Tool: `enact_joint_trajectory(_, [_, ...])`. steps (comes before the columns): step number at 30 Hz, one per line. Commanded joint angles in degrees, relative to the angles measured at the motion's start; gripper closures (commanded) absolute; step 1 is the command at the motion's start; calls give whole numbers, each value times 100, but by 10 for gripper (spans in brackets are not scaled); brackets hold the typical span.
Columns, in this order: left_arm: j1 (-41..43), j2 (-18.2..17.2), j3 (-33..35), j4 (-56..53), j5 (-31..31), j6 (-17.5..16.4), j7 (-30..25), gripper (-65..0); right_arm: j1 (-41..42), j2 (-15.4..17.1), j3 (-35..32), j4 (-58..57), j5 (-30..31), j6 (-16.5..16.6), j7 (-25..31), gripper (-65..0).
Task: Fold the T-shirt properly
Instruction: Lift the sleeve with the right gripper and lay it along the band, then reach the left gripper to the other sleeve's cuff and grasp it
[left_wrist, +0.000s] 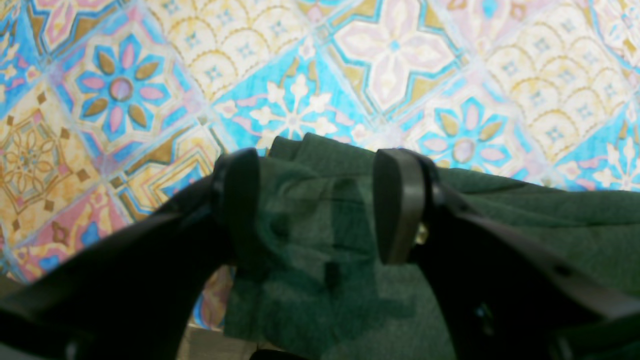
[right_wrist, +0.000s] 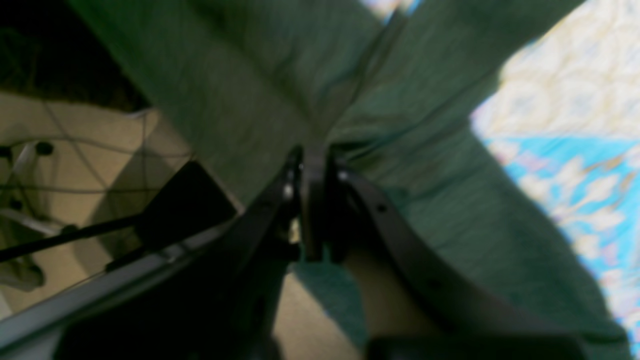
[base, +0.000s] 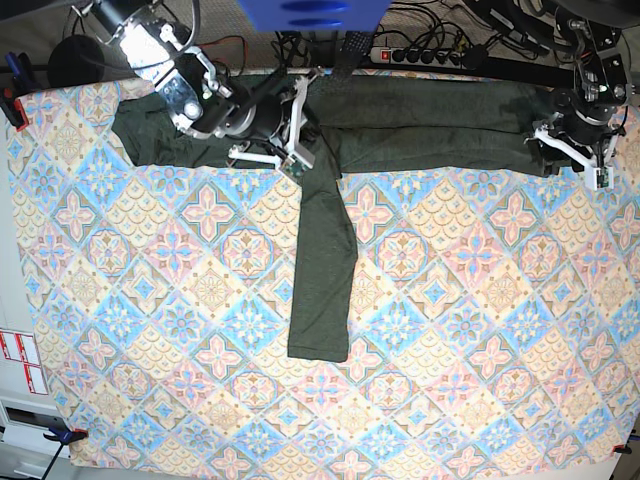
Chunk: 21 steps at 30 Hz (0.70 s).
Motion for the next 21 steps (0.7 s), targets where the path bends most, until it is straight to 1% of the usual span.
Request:
enact_joint_trajectory(1, [-80,-78,76,106,-26,-12,-113,-370,37,26,21,118,41,10,-28,-50])
enact_joint_trajectory(4, [-203,-78,164,106,-8,-12,-113,-370,72,26,21,118,32,10,-98,-110])
enact_joint_trajectory(7, [-406,-78,234,106,1,-12,-113,-370,72,26,91,118,14,10,-89,-190])
enact_joint_trajectory(9, [-564,-78,339,106,1,-12,-113,-370,72,26,126,118,-3,2,-80,-220])
enact_joint_trajectory(11, [-766,-78,454,106,1,-4,-113,-371,72,17,355,118,-3,2,-80,-224])
enact_joint_trajectory(17, [-1487,-78,1219,106,10,-4,-104,-371,19,-9,1559,83,-3,2,-72,-224])
enact_joint_trajectory(21, [-2129,-78,2036,62,27,-4,-104,-373,19,-9,2043,83,14,2,-72,-224])
